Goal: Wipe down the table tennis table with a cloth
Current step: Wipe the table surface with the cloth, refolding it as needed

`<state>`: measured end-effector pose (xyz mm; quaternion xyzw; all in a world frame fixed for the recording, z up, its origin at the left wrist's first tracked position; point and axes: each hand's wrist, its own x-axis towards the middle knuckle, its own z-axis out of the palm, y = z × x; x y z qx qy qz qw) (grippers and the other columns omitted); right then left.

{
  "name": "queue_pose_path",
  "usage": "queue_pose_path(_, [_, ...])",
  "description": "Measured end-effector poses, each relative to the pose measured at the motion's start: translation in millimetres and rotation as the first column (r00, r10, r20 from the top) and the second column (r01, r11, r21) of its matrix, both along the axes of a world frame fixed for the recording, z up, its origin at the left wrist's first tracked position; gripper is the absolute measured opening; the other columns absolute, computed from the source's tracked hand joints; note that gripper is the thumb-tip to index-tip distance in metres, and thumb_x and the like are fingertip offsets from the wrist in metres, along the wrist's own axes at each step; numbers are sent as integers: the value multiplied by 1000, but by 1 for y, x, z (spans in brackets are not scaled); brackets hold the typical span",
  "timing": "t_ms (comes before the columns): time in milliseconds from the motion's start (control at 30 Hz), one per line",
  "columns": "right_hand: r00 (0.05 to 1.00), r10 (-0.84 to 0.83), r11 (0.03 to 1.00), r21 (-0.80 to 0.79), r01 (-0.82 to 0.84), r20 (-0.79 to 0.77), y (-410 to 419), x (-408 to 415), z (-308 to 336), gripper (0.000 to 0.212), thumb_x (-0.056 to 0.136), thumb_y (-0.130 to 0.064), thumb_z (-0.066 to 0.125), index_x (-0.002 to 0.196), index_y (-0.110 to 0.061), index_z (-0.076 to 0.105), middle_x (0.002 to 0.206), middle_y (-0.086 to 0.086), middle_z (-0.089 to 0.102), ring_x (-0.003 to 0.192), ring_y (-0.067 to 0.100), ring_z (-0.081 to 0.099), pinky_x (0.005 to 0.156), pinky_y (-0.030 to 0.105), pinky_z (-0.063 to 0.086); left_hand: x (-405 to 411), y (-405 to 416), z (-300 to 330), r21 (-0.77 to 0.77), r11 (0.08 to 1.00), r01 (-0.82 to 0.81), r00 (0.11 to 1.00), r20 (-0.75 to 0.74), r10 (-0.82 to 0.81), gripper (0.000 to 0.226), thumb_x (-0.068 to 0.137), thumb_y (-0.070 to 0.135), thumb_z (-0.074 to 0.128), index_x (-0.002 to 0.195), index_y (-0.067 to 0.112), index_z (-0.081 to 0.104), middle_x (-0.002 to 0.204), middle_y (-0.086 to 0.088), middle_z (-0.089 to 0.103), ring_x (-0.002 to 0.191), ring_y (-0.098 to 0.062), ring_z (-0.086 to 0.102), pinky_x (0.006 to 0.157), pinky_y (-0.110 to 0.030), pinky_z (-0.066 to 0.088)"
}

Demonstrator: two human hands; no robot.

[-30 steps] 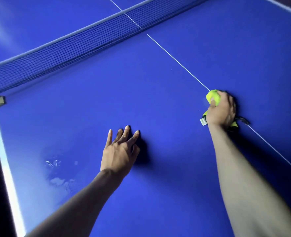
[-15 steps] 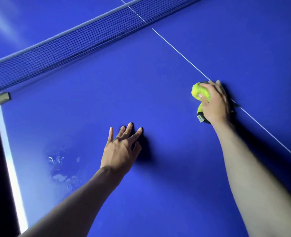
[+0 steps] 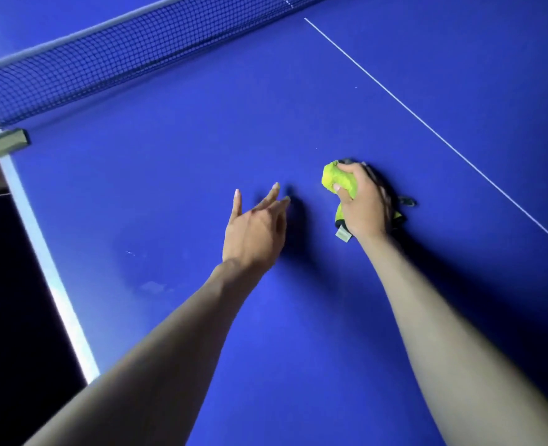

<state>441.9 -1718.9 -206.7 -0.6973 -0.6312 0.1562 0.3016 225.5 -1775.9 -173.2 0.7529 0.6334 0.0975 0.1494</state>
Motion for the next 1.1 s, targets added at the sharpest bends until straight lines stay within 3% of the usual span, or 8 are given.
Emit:
queue_pose_path(67, [1000, 14, 1000, 20, -14, 20, -20, -26, -3, 35, 93, -18, 69, 126, -28, 64, 127, -7, 65, 121, 23, 59, 104, 39, 45, -22, -11, 7, 135, 986, -96, 991, 106, 82, 39, 102, 11, 44, 134, 20, 63, 157, 4, 45, 88, -20, 73, 127, -47, 13])
queue_pose_path(100, [999, 17, 1000, 26, -18, 28, -29, -39, -5, 35, 93, -18, 69, 126, -28, 64, 126, -7, 65, 121, 23, 58, 104, 38, 44, -38, -20, 8, 163, 979, -122, 986, 135, 100, 37, 100, 10, 46, 130, 19, 65, 155, 4, 48, 86, -20, 73, 126, -47, 18])
queue_pose_path(267, [1000, 10, 1000, 21, -10, 10, -78, -110, -8, 38, 92, -17, 72, 129, -27, 66, 134, -3, 65, 133, 21, 53, 113, 31, 35, -130, -61, 7, 169, 981, -92, 984, 166, 63, 33, 96, 7, 53, 123, 19, 68, 144, 0, 60, 130, -20, 58, 123, -49, 24])
queue_pose_path(433, [1000, 15, 1000, 5, -15, 3, -130, -183, -8, 43, 90, -13, 75, 130, -25, 66, 139, -3, 64, 139, 22, 50, 117, 38, 37, -217, -93, 6, 119, 983, -136, 975, 193, 111, 29, 97, 5, 53, 120, 13, 70, 135, -3, 66, 137, -24, 53, 124, -47, 25])
queue_pose_path(600, [998, 55, 998, -28, -55, 2, -179, -261, -2, 48, 89, -7, 75, 133, -24, 66, 143, -6, 63, 143, 20, 48, 119, 37, 35, -282, -135, 15, 83, 985, -152, 966, 222, 131, 29, 96, 4, 55, 116, 17, 71, 130, -1, 68, 133, -26, 56, 120, -50, 31])
queue_pose_path(767, [995, 96, 994, -63, -94, 26, -217, -320, 0, 50, 89, -7, 75, 135, -26, 65, 143, -9, 61, 145, 17, 45, 119, 37, 36, -336, -163, 27, 9, 995, -96, 968, 235, 92, 42, 96, 15, 32, 123, 16, 65, 124, 1, 69, 128, -25, 58, 122, -51, 27])
queue_pose_path(933, [985, 169, 985, -43, -167, 28, -252, -362, 8, 57, 82, 5, 75, 133, -21, 67, 140, -8, 62, 139, 12, 46, 118, 15, 24, -370, -174, 33, -26, 995, -96, 959, 264, 100, 45, 93, 13, 29, 124, 18, 62, 125, 1, 68, 131, -26, 55, 123, -49, 24])
queue_pose_path(1100, [983, 178, 984, -42, -176, 50, -271, -383, 7, 60, 84, 1, 80, 135, -27, 66, 146, -11, 59, 146, 13, 44, 122, 27, 32, -389, -177, 33, -32, 996, -85, 952, 292, 90, 42, 95, 0, 38, 125, 18, 60, 120, 1, 66, 133, -26, 54, 124, -45, 22])
